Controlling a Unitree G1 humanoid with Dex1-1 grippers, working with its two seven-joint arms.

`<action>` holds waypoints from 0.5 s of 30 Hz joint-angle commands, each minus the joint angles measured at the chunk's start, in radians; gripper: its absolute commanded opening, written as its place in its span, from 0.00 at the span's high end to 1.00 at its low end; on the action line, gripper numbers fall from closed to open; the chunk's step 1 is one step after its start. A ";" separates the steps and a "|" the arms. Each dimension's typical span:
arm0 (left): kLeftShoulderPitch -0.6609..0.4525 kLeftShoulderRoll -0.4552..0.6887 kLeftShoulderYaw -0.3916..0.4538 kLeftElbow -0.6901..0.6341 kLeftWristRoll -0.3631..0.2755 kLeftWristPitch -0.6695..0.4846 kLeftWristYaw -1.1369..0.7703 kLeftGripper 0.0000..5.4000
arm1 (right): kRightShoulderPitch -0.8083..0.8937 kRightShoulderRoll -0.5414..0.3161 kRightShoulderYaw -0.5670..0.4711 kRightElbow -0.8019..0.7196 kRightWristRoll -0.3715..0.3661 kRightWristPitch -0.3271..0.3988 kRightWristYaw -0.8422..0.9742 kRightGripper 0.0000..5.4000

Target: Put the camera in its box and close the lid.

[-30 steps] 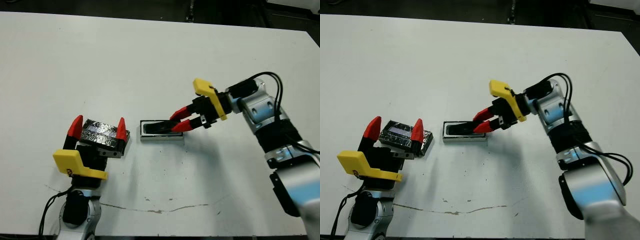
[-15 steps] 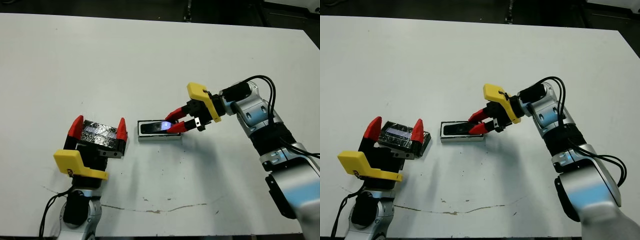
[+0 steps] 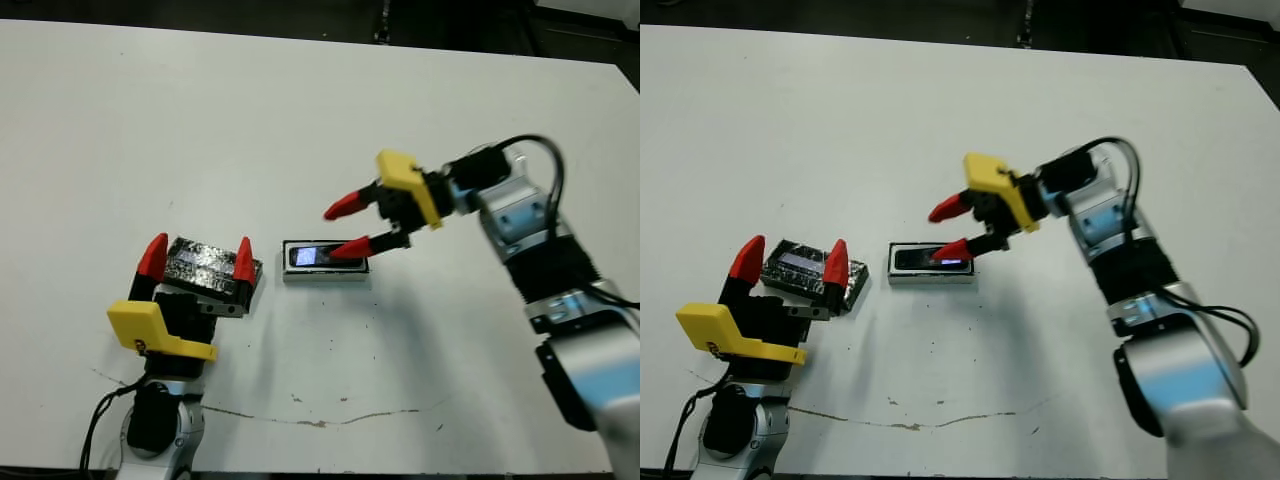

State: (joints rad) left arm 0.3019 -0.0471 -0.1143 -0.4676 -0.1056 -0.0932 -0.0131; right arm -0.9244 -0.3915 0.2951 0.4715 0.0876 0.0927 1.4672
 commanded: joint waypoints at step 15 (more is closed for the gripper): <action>0.013 -0.003 -0.001 -0.009 0.000 0.031 0.007 0.00 | 0.278 -0.058 -0.314 -0.552 0.167 0.335 -0.499 0.00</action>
State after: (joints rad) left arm 0.3025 -0.0467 -0.1151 -0.4721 -0.1103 -0.0783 -0.0121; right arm -0.7153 -0.4713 -0.0040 -0.0229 0.2654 0.4092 1.0465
